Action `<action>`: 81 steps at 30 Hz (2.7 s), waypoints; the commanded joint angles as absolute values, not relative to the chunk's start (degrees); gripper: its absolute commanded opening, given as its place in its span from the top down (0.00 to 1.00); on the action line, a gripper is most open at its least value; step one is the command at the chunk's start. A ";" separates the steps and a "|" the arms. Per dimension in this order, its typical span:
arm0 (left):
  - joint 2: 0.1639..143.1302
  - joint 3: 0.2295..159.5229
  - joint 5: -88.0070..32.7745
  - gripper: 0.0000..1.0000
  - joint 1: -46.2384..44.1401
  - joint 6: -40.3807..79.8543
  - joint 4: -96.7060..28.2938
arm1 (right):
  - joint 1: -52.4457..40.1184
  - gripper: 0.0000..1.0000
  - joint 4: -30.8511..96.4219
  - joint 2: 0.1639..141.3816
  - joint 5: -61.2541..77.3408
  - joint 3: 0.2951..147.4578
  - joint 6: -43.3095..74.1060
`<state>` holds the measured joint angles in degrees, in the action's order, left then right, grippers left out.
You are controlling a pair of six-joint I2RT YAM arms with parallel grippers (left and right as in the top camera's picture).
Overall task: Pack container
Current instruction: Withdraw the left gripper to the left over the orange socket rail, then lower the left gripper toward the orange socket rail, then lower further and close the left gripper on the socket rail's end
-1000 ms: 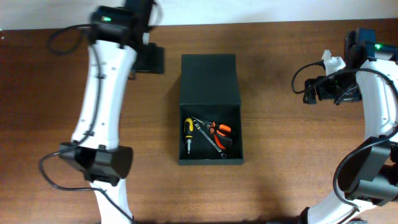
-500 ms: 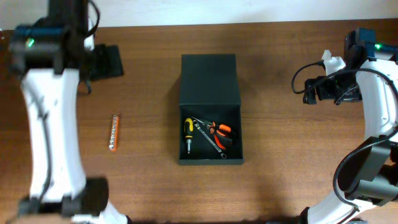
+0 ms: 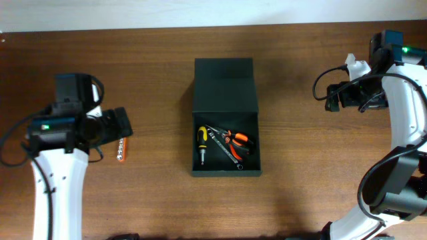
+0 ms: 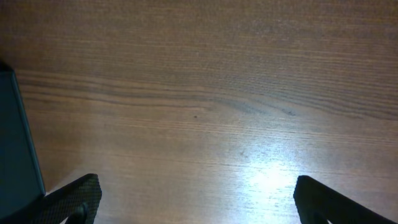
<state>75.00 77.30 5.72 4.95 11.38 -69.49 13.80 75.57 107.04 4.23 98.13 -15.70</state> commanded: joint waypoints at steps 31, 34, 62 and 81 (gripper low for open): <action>99.72 70.00 1.67 0.01 8.38 -7.90 -52.47 | 13.93 0.01 75.55 107.15 4.95 98.13 -16.25; 100.18 70.00 1.67 0.01 10.15 -10.22 -52.51 | 13.93 0.01 75.55 107.15 4.95 98.13 -16.25; 102.48 69.97 -4.89 0.01 16.27 -10.74 -49.65 | 13.96 0.01 75.55 107.15 4.95 98.13 -16.25; 108.33 69.97 1.50 0.01 10.85 -7.35 -48.23 | 13.93 0.01 75.55 107.15 4.95 98.13 -16.25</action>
<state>107.81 70.17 0.47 10.96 -8.54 -48.49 13.80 75.57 107.07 4.23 98.13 -15.68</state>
